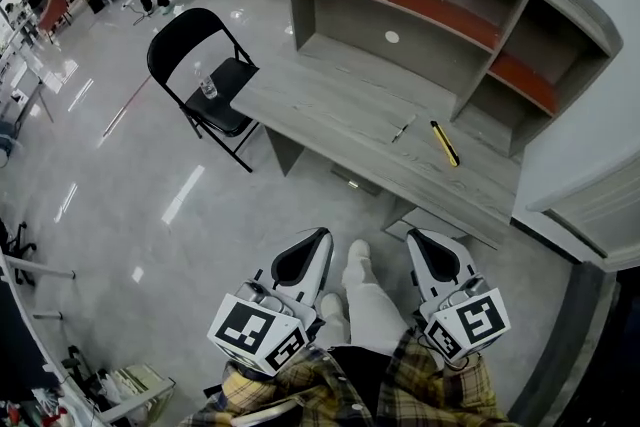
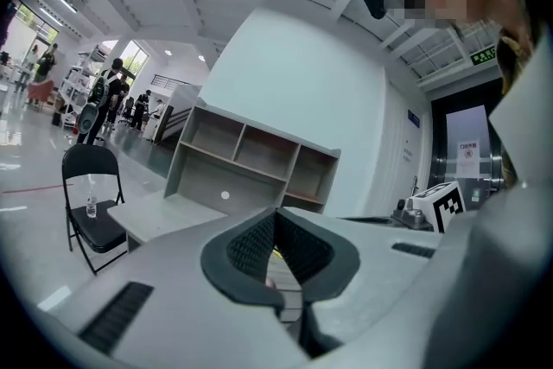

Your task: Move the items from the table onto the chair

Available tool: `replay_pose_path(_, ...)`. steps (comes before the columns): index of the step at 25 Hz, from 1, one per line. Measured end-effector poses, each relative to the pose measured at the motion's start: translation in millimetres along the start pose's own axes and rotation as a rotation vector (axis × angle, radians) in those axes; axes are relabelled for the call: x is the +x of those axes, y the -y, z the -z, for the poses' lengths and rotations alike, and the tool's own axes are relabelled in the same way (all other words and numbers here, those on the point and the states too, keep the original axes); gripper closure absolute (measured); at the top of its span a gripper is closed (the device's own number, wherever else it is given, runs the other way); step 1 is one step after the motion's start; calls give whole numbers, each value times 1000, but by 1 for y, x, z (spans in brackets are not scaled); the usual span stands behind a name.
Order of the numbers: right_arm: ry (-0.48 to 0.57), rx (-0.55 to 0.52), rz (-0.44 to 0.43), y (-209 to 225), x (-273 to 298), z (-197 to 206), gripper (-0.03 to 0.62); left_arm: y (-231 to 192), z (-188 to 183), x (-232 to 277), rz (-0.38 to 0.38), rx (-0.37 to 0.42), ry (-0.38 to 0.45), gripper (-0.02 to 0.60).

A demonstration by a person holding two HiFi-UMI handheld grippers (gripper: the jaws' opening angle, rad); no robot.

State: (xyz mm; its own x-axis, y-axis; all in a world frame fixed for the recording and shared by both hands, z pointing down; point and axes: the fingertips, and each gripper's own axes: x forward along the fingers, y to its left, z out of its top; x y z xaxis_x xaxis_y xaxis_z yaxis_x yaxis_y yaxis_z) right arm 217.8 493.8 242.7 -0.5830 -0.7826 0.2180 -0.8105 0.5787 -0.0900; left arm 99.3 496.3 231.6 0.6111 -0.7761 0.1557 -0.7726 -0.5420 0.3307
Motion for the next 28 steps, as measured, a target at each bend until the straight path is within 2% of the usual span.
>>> replay_pose_path(6, -4, 11, -22, 34, 70, -9, 577, -54, -17, 38, -35, -7, 7, 577)
replay_pose_path(13, 24, -29, -62, 83, 159, -53, 577, -111, -72, 111, -57, 18, 51, 577)
replay_pose_path(20, 41, -62, -70, 145, 213, -84, 577, -133, -111, 199, -20, 46, 73, 577)
replay_pose_path(28, 38, -36, -19, 194, 241, -86, 577, -144, -127, 269, 56, 65, 55, 577)
